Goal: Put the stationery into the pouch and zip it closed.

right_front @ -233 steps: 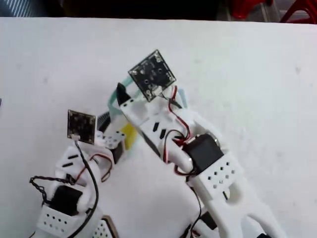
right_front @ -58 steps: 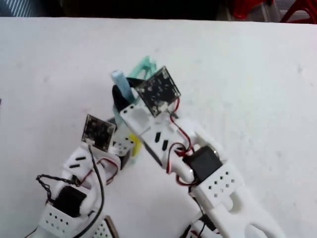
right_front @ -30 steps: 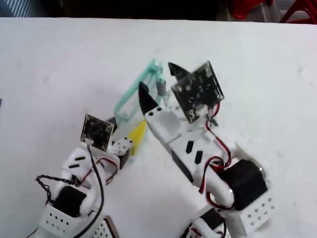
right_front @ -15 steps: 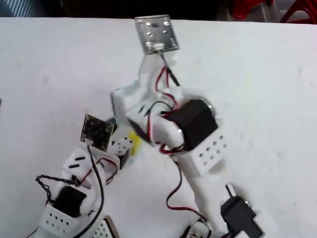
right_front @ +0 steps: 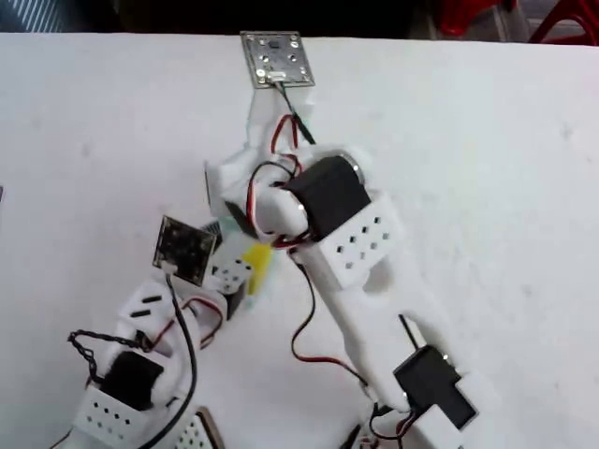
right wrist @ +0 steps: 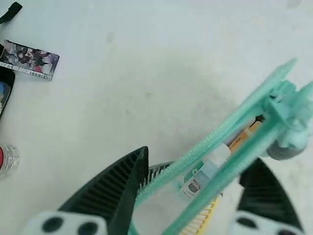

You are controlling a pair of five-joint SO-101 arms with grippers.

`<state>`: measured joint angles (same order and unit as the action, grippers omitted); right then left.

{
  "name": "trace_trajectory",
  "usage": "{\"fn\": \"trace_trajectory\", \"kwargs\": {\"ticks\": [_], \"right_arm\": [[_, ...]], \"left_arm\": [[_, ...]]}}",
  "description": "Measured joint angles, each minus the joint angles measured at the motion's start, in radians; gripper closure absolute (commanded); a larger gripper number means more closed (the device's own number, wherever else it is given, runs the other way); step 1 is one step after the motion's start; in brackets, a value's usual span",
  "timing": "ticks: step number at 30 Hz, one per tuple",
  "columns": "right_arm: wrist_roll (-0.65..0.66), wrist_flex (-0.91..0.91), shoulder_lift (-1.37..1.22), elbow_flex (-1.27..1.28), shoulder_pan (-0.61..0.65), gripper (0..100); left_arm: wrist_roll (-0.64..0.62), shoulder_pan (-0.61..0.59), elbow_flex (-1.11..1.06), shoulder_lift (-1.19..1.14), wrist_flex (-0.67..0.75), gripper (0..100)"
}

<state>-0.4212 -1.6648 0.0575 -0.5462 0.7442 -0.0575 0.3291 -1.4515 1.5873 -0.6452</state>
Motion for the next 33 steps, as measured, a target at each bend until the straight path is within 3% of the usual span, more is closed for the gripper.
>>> {"fn": "trace_trajectory", "kwargs": {"ticks": [2, 7, 11, 14, 18, 21, 27, 33], "right_arm": [[0.031, 0.002, -0.003, 0.000, -0.005, 93.4], [0.166, 0.009, -0.029, -0.002, -0.097, 97.6], [0.222, 0.012, -0.048, -0.006, -0.213, 98.1], [0.385, 0.011, -0.055, -0.006, -0.281, 98.1], [0.707, 0.020, -0.052, -0.012, -0.311, 98.1], [0.922, 0.018, -0.029, -0.012, -0.305, 98.1], [1.212, -0.023, 0.032, -0.008, -0.307, 98.1], [1.343, -0.032, 0.100, 0.087, -0.313, 98.1]], "left_arm": [[0.000, -0.003, 0.000, 0.000, 0.000, 79], [0.000, 0.002, 0.003, -0.006, -0.003, 75], [-0.002, 0.005, 0.094, -0.015, -0.123, 73], [-0.029, 0.000, 0.181, -0.015, -0.245, 73], [-0.054, -0.023, 0.250, -0.011, -0.318, 73], [-0.058, -0.064, 0.261, -0.011, -0.318, 73], [-0.058, -0.129, 0.204, -0.003, -0.218, 73], [-0.058, -0.137, 0.109, -0.015, -0.069, 73]]}}
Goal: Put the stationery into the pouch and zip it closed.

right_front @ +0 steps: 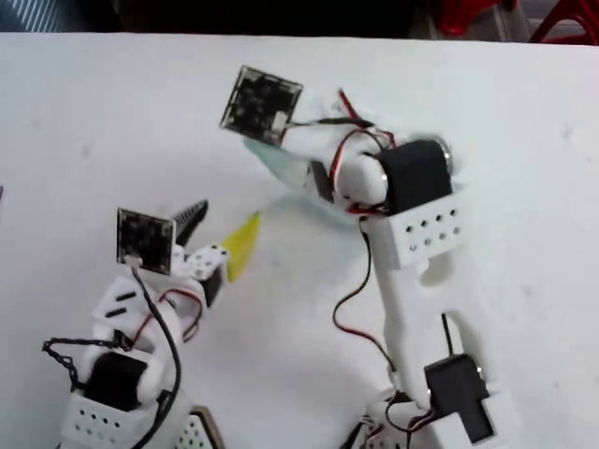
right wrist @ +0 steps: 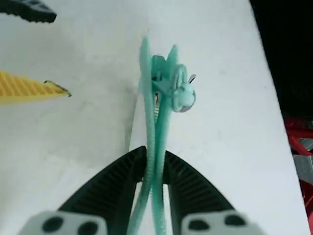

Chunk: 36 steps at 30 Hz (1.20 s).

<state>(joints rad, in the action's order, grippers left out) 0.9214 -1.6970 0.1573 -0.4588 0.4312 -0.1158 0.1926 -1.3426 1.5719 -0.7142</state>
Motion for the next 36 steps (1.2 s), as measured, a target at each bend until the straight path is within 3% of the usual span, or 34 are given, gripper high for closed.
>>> {"fn": "trace_trajectory", "kwargs": {"ticks": [7, 13, 16, 19, 28, 36], "right_arm": [[0.026, 0.000, 0.005, 0.086, 0.003, 97.1], [0.009, 0.012, -0.029, 0.087, 0.005, 81.5], [-0.020, 0.026, -0.083, 0.098, 0.002, 86.1], [-0.023, 0.026, -0.103, 0.098, -0.005, 98.1], [0.075, 0.005, -0.106, 0.074, 0.006, 98.0], [0.115, -0.003, 0.043, 0.081, 0.086, 98.1]], "left_arm": [[0.000, -0.002, -0.006, 0.000, 0.009, 73], [0.000, -0.002, -0.006, 0.000, 0.009, 73], [0.000, -0.002, -0.006, 0.000, 0.009, 73], [0.000, -0.002, -0.006, 0.000, 0.009, 73], [0.000, -0.002, -0.006, 0.000, 0.015, 73], [0.005, -0.002, -0.006, 0.000, 0.015, 73]]}}
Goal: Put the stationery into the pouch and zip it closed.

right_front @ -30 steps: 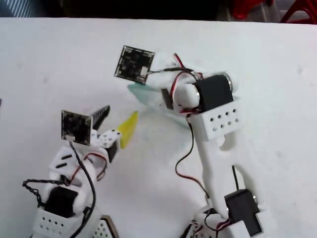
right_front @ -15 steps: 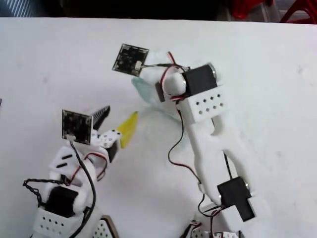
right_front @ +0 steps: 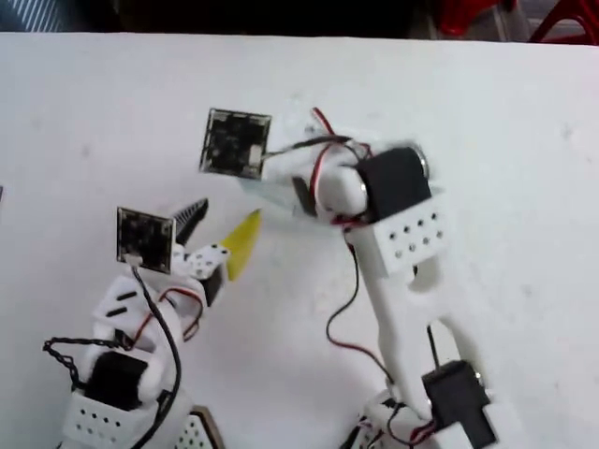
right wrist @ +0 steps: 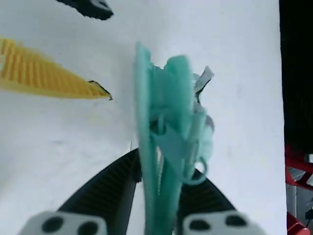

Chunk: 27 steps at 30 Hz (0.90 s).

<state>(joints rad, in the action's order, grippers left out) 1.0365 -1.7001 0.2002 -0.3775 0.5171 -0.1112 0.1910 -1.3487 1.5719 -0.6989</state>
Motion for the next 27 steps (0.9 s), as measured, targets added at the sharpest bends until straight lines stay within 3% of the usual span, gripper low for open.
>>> {"fn": "trace_trajectory", "kwargs": {"ticks": [4, 7, 12, 20, 27], "right_arm": [[0.011, 0.000, 0.098, 0.097, 0.092, 98.1], [0.032, 0.000, 0.189, 0.187, 0.121, 98.1], [0.153, 0.000, 0.319, 0.308, 0.095, 98.1], [0.224, 0.000, 0.397, 0.328, 0.091, 98.1], [0.279, -0.003, 0.420, 0.328, 0.104, 98.1]], "left_arm": [[0.106, 0.000, 0.000, 0.000, 0.000, 73], [0.110, 0.005, 0.005, 0.018, -0.017, 73], [0.129, 0.015, 0.058, 0.169, -0.189, 71], [0.361, 0.227, 0.098, 0.256, -0.344, 71], [0.361, 0.296, 0.158, 0.256, -0.393, 71]]}}
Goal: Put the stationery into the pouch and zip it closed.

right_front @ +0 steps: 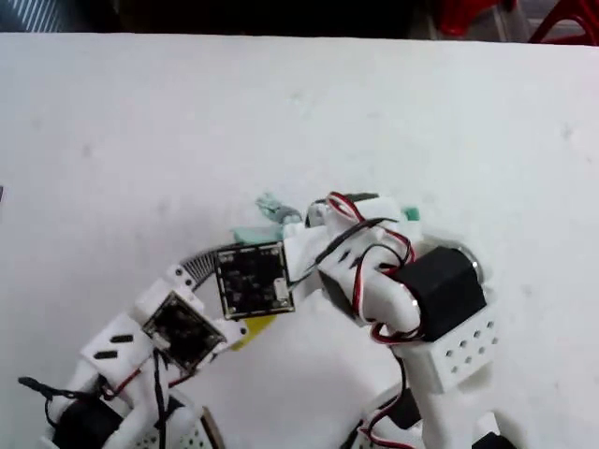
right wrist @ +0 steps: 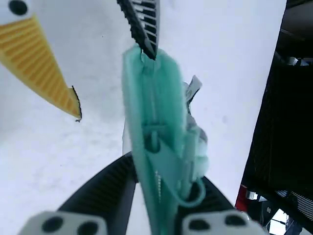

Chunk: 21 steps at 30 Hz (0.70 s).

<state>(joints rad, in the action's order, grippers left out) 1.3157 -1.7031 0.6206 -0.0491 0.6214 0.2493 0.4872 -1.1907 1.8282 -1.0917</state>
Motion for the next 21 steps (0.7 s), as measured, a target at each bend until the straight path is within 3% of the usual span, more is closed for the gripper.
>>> {"fn": "trace_trajectory", "kwargs": {"ticks": [8, 15, 21], "right_arm": [[0.127, 0.000, 0.000, 0.000, 0.000, 98.1], [0.178, 0.000, 0.000, 0.014, -0.098, 98.1], [0.147, 0.000, 0.000, 0.018, 0.015, 98.1]], "left_arm": [[-0.041, -0.064, 0.008, 0.000, 0.000, 71], [-0.044, -0.126, 0.020, 0.000, 0.002, 71], [-0.048, -0.052, 0.011, 0.000, 0.026, 71]]}}
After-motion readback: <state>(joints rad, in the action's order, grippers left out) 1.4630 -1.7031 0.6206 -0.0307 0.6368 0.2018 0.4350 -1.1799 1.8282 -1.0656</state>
